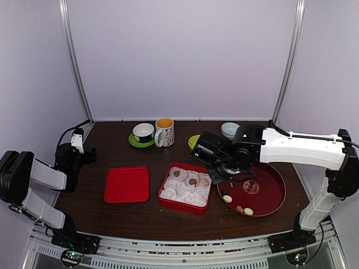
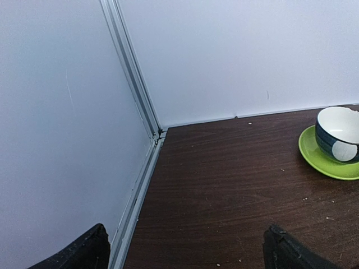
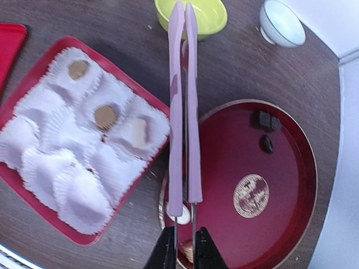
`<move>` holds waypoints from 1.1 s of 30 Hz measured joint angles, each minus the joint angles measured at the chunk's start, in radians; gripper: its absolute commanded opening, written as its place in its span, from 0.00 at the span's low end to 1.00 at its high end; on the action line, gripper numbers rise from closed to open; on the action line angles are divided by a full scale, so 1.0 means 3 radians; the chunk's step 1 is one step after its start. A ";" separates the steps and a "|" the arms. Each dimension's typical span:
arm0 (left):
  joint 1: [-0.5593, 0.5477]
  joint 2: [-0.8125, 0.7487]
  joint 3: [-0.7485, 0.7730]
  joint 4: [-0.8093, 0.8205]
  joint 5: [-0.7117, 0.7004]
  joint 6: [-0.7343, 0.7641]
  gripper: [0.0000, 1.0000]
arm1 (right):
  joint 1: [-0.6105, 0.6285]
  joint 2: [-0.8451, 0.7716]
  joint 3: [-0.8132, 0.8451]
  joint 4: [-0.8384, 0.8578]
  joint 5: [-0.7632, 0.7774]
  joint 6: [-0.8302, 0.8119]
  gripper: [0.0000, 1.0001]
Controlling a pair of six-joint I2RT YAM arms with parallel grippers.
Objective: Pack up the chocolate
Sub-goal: Move the packing box to the center of the board, then move the plate to the center of the board.
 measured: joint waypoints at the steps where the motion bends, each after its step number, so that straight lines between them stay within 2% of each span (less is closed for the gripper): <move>1: 0.0000 0.0000 0.0000 0.0000 0.0000 0.0000 0.98 | -0.0005 -0.0046 -0.0093 -0.0055 0.0005 0.0034 0.07; 8: 0.0000 0.0000 0.0000 0.0000 0.0000 0.0000 0.98 | -0.0028 -0.0273 -0.0734 -0.0300 -0.0069 0.0186 0.07; 14: 0.0000 0.0000 0.0000 -0.0001 0.0000 0.0000 0.98 | -0.0028 -0.0387 -0.1071 -0.0290 -0.0387 0.0214 0.08; 33: 0.0000 0.0000 0.0000 -0.0001 0.0000 0.0000 0.98 | -0.0010 -0.0408 -0.1209 0.0043 -0.1002 0.0048 0.09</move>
